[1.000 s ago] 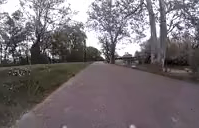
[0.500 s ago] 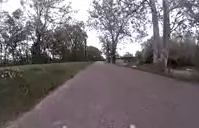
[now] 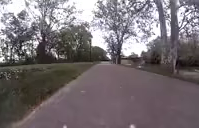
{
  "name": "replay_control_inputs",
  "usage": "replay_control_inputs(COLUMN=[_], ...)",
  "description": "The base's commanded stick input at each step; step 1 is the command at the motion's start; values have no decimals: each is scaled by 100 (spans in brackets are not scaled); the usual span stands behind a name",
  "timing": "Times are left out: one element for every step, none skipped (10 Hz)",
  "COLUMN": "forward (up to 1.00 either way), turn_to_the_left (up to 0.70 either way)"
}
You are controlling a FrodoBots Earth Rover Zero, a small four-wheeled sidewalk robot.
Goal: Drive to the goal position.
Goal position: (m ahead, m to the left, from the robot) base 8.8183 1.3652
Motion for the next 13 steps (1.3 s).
replay_control_inputs(forward=[100,100,100,100,100,100,100,100,100,100,100,100,100], turn_to_the_left=[0,0,40,37,16,0,0,0,0,0,0,0,0])
